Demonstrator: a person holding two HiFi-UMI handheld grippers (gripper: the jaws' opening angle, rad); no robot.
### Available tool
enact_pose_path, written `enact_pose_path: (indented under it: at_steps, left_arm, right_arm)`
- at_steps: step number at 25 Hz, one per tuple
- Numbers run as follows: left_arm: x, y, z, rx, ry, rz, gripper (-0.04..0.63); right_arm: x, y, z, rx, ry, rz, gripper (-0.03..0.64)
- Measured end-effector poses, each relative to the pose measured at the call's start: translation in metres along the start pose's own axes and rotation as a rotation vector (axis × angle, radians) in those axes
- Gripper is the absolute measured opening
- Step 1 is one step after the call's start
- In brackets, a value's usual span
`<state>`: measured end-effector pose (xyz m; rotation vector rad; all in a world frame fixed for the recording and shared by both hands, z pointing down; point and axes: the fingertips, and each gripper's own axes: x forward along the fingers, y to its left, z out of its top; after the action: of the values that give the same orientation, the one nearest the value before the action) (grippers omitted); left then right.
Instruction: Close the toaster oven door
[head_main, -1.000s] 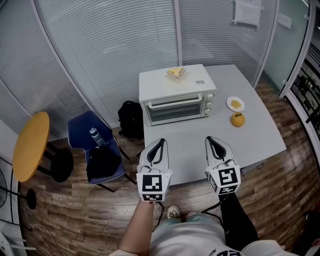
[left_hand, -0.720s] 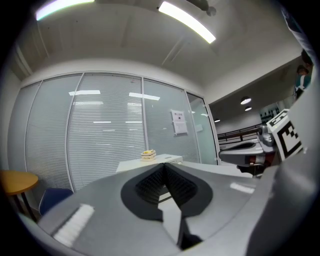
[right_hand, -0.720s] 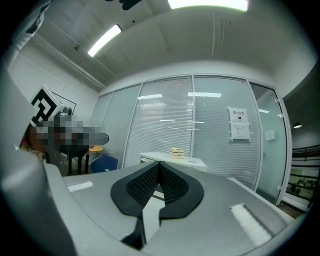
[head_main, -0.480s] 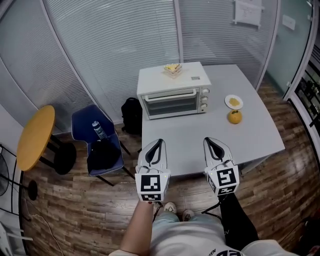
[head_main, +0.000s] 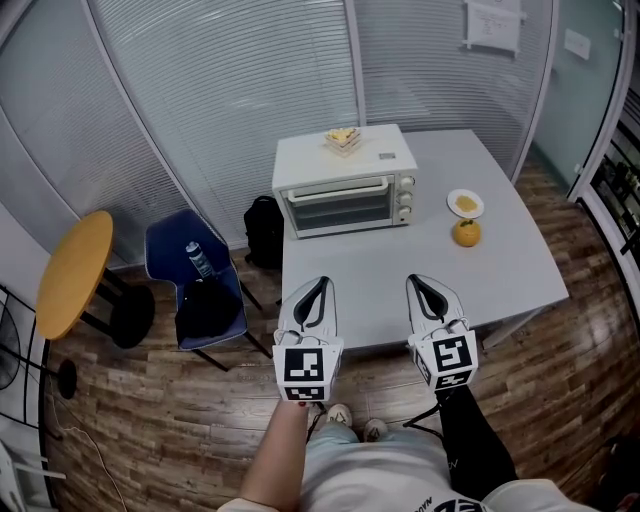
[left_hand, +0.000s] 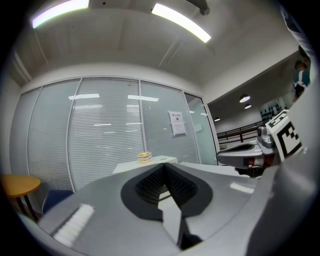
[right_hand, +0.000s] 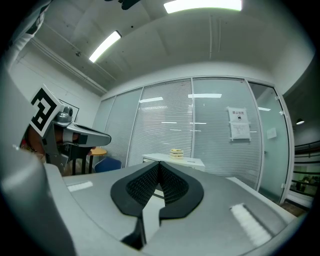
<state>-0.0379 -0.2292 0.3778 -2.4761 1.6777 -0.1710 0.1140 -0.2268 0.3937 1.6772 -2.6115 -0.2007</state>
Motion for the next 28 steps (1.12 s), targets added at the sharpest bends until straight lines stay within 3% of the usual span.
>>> enact_pose_path:
  at_steps: [28]
  left_arm:
    - [0.0083,-0.0005,0.0093,0.014,-0.021,0.000,0.058]
  right_arm:
    - [0.0064,-0.0020,0.0051,-0.033,-0.005,0.024,0.003]
